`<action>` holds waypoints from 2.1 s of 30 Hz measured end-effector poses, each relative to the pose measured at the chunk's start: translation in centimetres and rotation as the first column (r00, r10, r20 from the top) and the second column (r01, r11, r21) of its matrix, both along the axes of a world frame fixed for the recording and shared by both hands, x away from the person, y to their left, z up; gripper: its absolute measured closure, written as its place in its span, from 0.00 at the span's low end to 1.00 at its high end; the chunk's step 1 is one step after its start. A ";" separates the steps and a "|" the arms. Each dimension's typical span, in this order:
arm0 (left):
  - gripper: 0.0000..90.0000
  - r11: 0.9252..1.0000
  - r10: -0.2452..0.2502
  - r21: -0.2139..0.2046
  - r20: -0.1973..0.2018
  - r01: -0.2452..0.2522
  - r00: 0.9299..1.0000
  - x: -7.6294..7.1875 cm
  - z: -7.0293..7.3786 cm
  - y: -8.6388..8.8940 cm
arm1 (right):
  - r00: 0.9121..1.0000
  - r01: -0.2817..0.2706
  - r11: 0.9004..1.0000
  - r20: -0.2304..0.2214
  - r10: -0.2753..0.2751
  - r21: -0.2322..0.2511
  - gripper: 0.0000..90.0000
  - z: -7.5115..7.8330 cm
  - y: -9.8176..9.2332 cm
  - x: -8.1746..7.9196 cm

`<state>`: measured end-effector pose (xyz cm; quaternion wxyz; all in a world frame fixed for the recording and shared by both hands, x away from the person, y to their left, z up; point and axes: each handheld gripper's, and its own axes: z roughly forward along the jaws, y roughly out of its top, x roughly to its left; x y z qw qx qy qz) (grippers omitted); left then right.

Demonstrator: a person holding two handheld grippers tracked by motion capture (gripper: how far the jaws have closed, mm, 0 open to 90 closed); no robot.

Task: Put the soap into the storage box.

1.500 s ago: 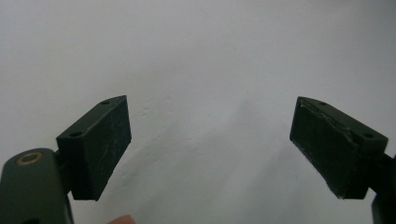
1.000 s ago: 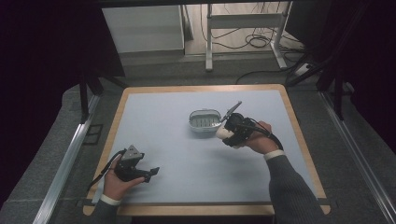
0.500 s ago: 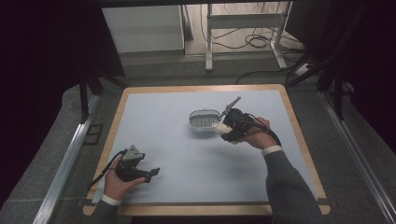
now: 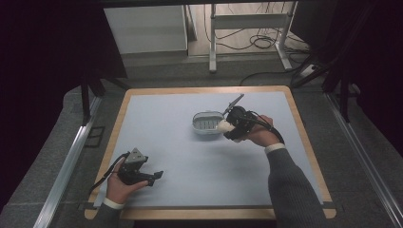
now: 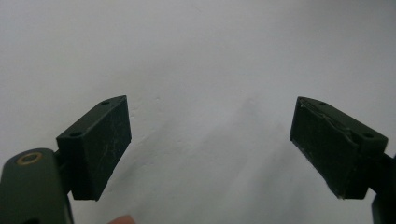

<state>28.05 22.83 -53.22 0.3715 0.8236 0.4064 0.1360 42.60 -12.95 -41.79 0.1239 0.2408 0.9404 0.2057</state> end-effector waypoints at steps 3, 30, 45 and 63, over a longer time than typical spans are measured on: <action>0.14 1.000 -0.001 -0.001 0.000 0.001 1.000 0.0 0.0 0.0 | 1.000 0.002 1.000 -0.006 -0.002 0.007 0.55 0.0 0.0 0.4; 0.14 1.000 -0.011 0.010 -0.008 0.011 1.000 0.1 -0.3 -0.3 | 1.000 -0.007 1.000 -0.012 0.006 -0.005 0.55 -0.6 1.2 3.1; 0.14 1.000 -0.007 0.010 -0.004 0.007 1.000 0.1 -0.2 -0.2 | 1.000 -0.032 0.999 0.000 0.032 -0.012 0.55 -0.2 2.1 4.0; 0.14 1.000 0.001 0.004 0.007 -0.001 1.000 0.0 0.2 0.3 | 0.998 -0.065 0.996 0.012 0.066 -0.057 0.55 -0.9 4.4 5.4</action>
